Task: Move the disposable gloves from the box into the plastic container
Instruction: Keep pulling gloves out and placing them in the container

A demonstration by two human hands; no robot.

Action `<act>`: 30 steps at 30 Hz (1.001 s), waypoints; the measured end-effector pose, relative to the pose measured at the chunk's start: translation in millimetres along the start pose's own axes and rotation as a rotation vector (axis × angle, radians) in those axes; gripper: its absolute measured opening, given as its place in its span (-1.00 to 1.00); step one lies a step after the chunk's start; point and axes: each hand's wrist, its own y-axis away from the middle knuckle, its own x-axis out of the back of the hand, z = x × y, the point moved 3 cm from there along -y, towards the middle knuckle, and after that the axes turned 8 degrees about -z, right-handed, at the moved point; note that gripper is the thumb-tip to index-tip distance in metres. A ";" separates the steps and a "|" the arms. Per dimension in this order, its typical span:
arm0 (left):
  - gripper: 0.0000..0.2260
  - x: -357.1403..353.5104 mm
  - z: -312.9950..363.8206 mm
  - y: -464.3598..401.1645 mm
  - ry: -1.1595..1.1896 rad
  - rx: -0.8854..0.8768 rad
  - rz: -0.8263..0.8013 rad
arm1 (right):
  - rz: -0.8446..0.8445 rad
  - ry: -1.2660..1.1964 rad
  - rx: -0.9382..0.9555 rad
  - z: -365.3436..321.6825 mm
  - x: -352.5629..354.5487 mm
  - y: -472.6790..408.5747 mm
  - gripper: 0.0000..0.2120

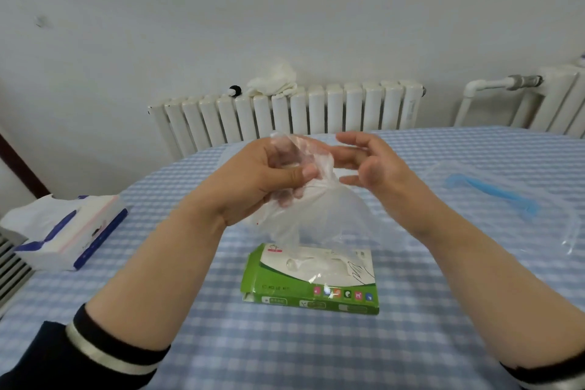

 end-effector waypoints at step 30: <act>-0.54 105.5 -58.7 -67.9 -1.248 0.494 0.354 | 0.594 -0.337 -0.154 -0.9 24.6 5.4 -0.78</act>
